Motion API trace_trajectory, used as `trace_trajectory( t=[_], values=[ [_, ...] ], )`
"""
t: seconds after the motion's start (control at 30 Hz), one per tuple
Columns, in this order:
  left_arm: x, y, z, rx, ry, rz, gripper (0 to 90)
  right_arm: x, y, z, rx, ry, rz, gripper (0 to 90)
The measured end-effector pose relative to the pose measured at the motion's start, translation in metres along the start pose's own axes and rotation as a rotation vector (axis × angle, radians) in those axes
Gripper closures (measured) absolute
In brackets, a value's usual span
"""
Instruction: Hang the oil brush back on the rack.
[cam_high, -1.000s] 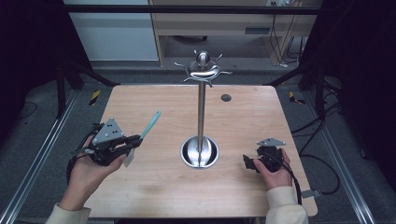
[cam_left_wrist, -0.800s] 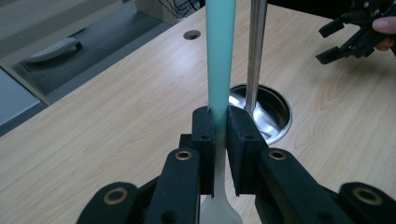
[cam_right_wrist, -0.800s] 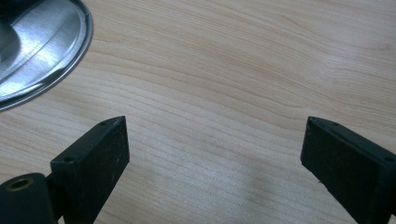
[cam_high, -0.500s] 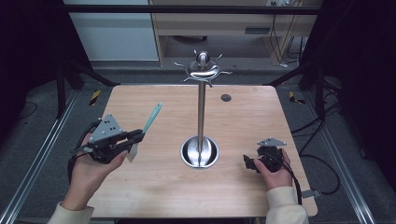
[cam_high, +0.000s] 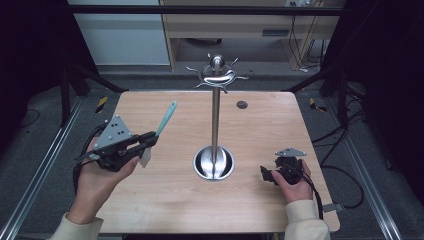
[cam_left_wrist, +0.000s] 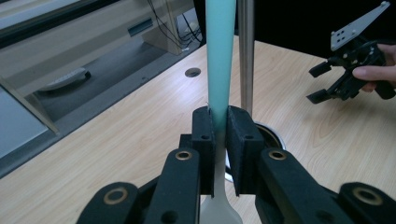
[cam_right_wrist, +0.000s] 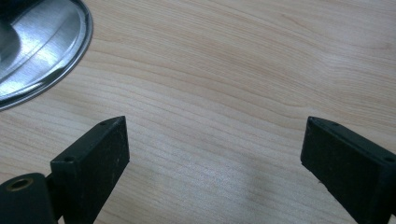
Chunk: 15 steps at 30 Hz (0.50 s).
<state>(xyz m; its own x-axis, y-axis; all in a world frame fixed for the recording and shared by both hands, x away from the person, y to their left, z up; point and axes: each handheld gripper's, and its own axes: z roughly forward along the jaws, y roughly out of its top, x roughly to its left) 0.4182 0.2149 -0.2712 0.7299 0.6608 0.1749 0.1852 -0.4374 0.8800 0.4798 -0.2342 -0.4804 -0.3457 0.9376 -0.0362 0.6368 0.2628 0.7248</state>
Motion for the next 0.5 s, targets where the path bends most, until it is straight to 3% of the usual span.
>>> trace_trajectory(
  t=[0.5],
  values=[
    [-0.008,0.023,0.003,-0.031,-0.011,0.018,81.7,0.0,0.0,-0.001,0.0,0.001,0.004,8.4]
  ],
)
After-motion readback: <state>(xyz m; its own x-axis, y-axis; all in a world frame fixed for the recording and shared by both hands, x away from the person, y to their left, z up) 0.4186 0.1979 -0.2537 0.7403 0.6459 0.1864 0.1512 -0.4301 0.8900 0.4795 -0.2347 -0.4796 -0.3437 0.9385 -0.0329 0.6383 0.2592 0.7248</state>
